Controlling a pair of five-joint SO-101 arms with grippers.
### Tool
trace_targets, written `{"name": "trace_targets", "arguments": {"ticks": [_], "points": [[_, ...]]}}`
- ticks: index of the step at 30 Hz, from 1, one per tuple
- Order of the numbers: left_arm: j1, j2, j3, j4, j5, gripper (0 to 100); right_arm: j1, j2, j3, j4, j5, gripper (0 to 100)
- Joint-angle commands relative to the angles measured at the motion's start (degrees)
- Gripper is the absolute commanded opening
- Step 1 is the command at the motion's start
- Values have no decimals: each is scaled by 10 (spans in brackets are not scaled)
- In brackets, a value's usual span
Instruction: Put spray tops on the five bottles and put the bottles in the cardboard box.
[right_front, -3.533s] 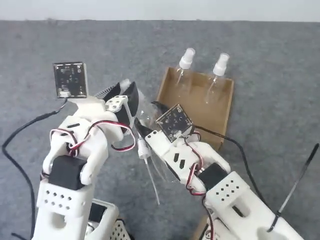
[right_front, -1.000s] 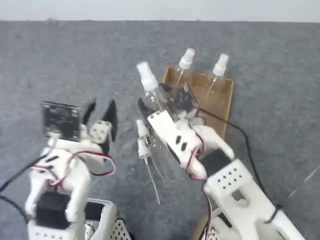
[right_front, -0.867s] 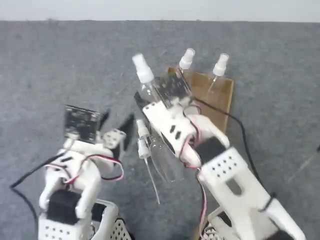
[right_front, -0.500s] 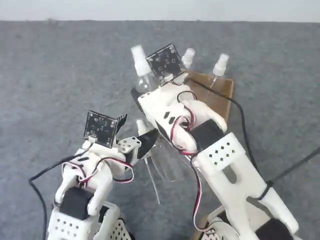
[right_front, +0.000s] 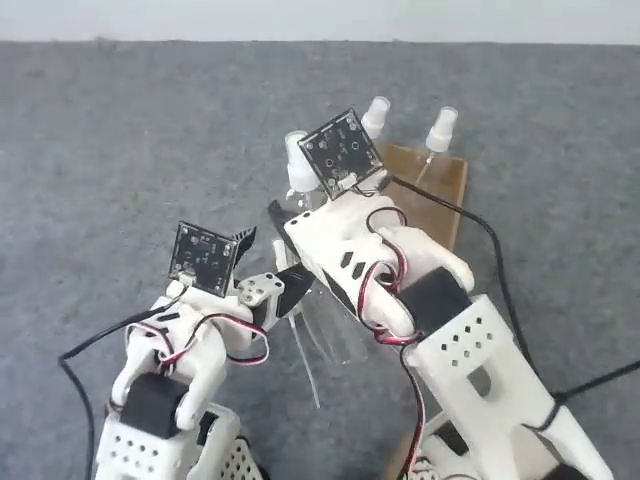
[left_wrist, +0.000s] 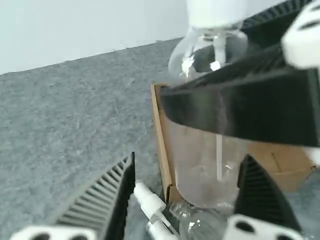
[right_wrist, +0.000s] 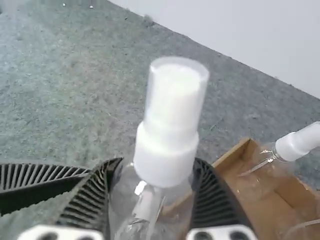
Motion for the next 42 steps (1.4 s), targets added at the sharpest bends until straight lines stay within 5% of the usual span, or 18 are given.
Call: {"name": "trace_targets", "arguments": {"ticks": [1,6,12,42], "points": [[2,-11,-1,-11,-1,304,53,-31,-6,-25,28,6],[-5,-11,3,-13,-3,278,125,-4,17,-114,34,6],[-73,-11,1,-18,-2,2,146,66,94,-296,33,6],[-89,-11,3,-17,-2,12,171,350,141,-570,32,6]]}}
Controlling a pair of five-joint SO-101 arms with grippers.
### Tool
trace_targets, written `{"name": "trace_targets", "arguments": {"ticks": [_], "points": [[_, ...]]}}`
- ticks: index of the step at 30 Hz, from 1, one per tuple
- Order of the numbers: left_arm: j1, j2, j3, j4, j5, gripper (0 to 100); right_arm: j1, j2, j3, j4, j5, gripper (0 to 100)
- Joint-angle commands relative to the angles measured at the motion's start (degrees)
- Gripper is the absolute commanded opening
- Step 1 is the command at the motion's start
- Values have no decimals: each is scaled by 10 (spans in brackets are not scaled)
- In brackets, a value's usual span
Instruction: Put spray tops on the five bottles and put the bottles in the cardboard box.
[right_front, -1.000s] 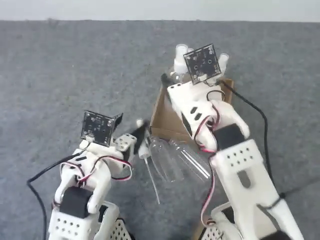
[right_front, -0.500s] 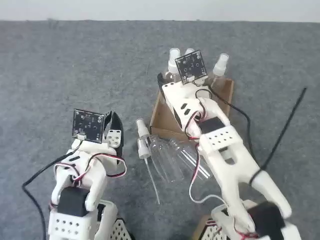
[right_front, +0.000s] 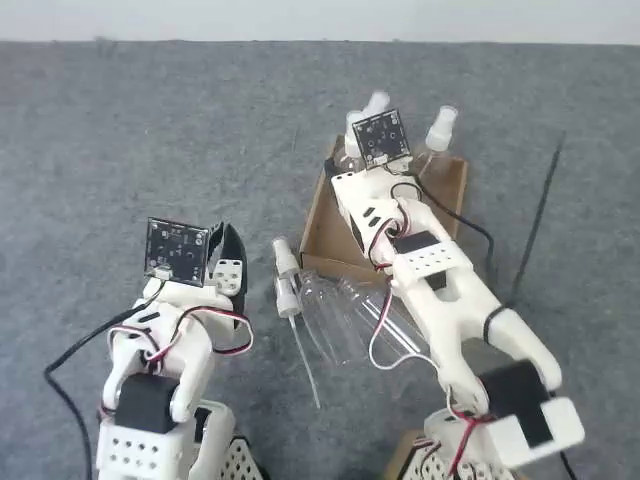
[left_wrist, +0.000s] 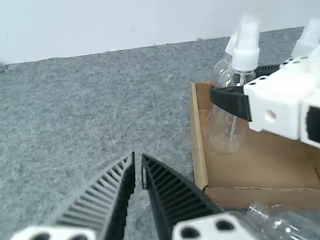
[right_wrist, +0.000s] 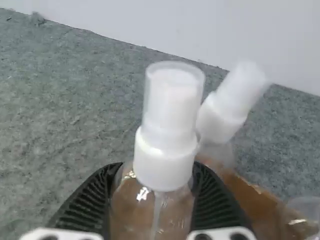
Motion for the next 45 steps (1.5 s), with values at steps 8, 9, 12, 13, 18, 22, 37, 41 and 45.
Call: {"name": "trace_targets", "arguments": {"ticks": [8,9,12,13,18,22,37,41,45], "points": [[-2,-8,-4,-17,-2,12,3,14,33,-67,7,6],[-2,-8,-4,-17,-2,12,3,15,34,-67,7,6],[-2,-8,-4,-17,-2,12,3,15,41,-66,7,6],[-2,-8,-4,-17,-2,12,1,15,45,-66,7,8],[-2,-8,-4,-17,-2,12,-15,10,54,-66,7,11],[-2,-8,-4,-17,-2,12,-18,10,55,-62,7,63],[-2,-8,1,-29,-2,12,-19,9,62,-61,8,166],[-2,-8,1,-29,-2,12,-19,9,62,-61,8,167],[-2,-8,1,-29,-2,12,-19,8,70,-61,8,167]]}}
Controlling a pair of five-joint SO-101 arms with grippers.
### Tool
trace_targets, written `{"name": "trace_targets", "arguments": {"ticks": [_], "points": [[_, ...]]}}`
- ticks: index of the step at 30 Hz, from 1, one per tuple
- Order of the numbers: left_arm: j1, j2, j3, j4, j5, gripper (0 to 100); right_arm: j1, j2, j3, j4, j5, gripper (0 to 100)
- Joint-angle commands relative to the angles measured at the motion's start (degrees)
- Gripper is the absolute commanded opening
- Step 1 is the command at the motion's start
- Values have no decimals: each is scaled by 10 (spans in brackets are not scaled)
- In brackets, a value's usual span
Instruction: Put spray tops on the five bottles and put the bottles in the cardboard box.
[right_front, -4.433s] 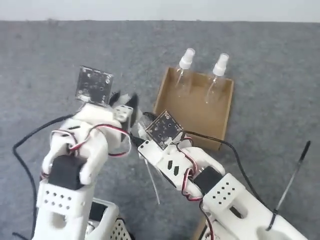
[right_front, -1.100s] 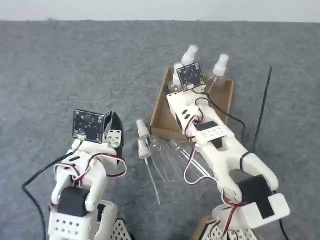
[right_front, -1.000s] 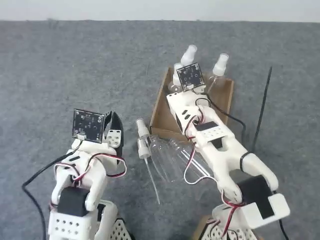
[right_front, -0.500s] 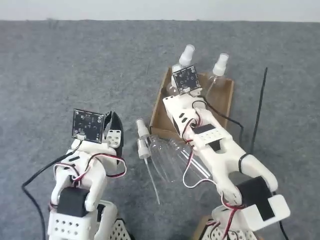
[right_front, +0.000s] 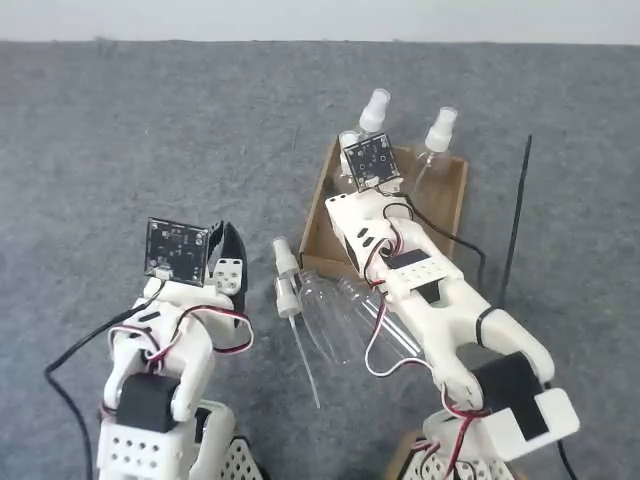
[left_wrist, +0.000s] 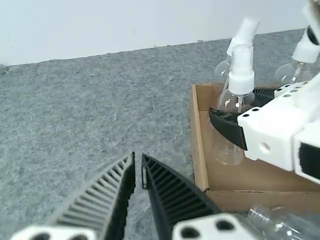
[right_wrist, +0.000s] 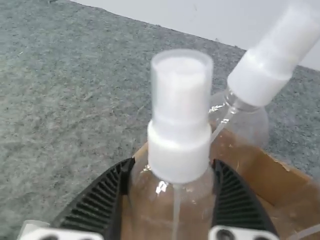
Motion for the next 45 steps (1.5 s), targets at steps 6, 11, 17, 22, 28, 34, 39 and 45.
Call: {"name": "trace_targets", "arguments": {"ticks": [6,11,17,22,28,34,39,45], "points": [[-2,-8,-4,-18,-2,12,0,-14,12,-2,9,167],[-2,-8,-5,-18,-2,12,0,-22,19,-2,9,167],[-2,-8,-5,-18,-2,12,0,-72,48,-2,9,167],[-2,-8,-5,-18,-2,12,0,-72,49,-2,9,167],[-2,-8,-5,-18,-2,12,-2,-62,47,-2,9,168],[-2,-8,-5,-18,-2,12,-8,-63,48,9,9,241],[-2,-8,-5,-18,-2,12,-9,-68,47,22,9,248],[-2,-8,-5,-18,-2,12,-9,-69,46,22,9,250]]}}
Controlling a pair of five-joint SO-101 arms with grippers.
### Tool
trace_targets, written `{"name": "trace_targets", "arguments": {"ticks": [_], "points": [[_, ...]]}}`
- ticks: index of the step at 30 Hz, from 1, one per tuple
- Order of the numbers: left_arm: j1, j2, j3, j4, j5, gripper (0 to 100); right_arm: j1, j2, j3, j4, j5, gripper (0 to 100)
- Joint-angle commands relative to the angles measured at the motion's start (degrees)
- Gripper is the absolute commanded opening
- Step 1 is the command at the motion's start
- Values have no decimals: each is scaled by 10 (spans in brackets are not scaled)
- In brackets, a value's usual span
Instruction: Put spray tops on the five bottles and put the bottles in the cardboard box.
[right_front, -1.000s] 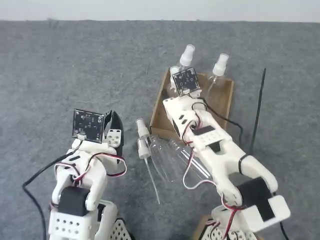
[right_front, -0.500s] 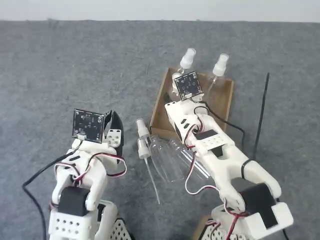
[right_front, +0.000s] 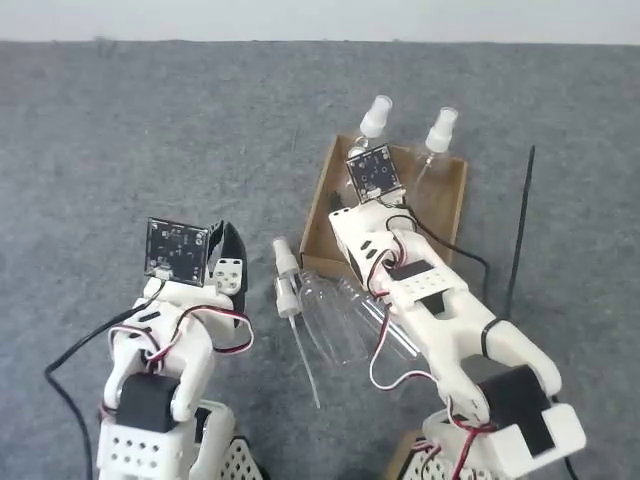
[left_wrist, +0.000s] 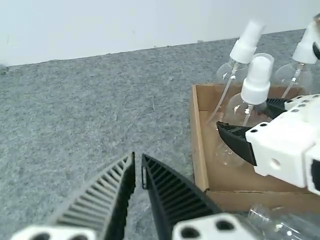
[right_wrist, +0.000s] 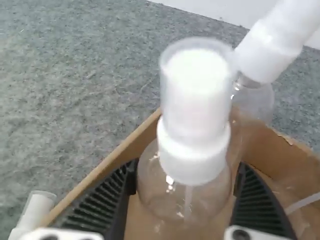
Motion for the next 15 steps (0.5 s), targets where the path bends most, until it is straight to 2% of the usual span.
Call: {"name": "trace_targets", "arguments": {"ticks": [1,15], "points": [[-1,-8,-5,-18,-2,12,-5,-26,-5,3,9,250],[-1,-8,-3,-25,-2,12,-5,-27,-53,43,8,314]]}}
